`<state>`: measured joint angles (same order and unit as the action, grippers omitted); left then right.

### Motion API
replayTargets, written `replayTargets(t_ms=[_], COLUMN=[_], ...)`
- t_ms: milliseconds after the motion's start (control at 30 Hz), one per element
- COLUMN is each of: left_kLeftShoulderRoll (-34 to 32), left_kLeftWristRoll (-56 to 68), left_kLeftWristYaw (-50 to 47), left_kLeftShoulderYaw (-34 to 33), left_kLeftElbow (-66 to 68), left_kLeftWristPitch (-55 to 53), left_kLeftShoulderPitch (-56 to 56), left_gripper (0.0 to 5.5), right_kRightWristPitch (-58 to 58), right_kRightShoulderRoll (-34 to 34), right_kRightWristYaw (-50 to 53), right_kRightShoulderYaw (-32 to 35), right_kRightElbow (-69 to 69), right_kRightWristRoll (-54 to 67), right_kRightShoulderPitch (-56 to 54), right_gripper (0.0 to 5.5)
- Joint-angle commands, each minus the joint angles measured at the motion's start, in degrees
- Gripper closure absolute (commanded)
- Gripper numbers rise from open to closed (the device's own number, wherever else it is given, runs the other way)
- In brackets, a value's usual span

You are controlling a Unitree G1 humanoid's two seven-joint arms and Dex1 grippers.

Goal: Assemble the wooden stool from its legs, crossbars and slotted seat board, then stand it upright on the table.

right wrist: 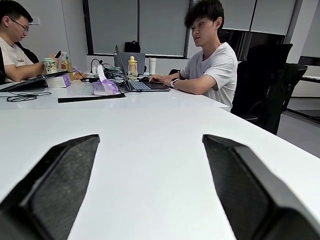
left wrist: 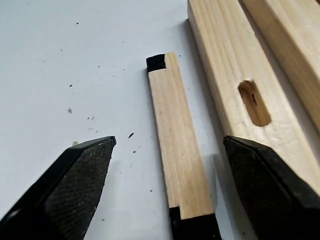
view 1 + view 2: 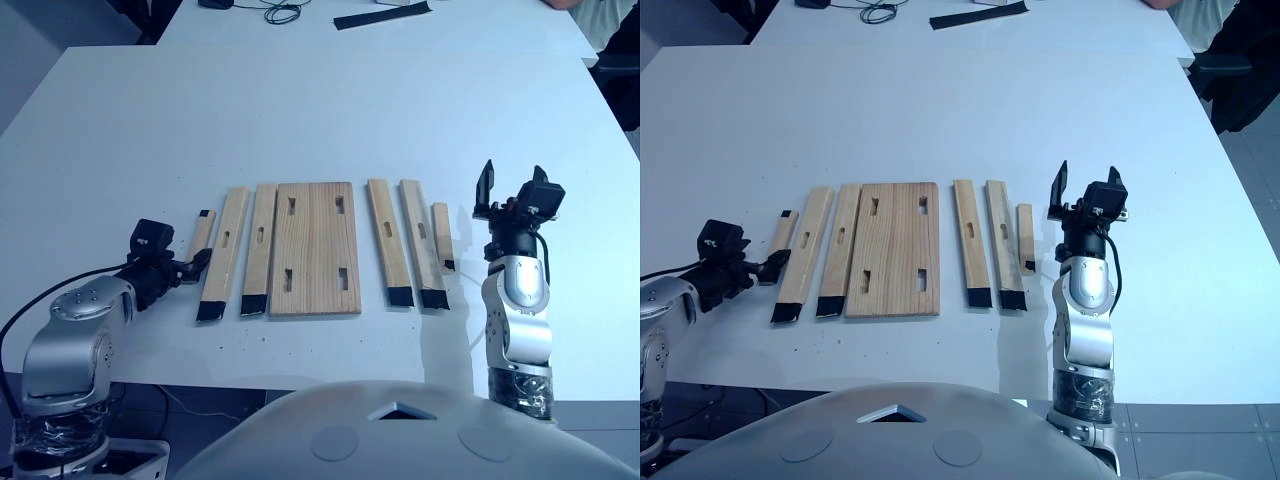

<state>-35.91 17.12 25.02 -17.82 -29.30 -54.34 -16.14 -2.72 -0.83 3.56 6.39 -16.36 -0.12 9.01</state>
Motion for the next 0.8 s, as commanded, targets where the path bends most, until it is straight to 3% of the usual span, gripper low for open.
replayTargets(t_ms=[33, 467, 800], left_kLeftShoulderRoll=[-0.55, -0.08, 0.12], left_kLeftWristRoll=[-0.93, 0.17, 0.92], left_kLeftWristYaw=[-0.43, -2.86, -3.09], left_kLeftShoulderYaw=[1.55, -0.04, 3.12], left_kLeftElbow=[0.13, 0.13, -3.21], left_kLeftWristPitch=[0.64, -5.28, -10.14], left_kLeftShoulderPitch=[1.13, 2.73, 2.30], left_gripper=[1.52, 1.52, 1.52], right_kRightWristPitch=[-1.43, -2.96, -3.05], right_kRightShoulderRoll=[-0.79, -0.95, -1.07], right_kRightWristYaw=[-0.40, -0.37, -0.89], right_kRightShoulderYaw=[0.44, 0.56, -0.22], right_kRightElbow=[-0.21, 0.08, 0.45], right_kRightWristRoll=[0.08, 0.11, -0.06], right_kRightShoulderPitch=[0.27, 0.16, 0.13], right_gripper=[1.70, 1.70, 1.70])
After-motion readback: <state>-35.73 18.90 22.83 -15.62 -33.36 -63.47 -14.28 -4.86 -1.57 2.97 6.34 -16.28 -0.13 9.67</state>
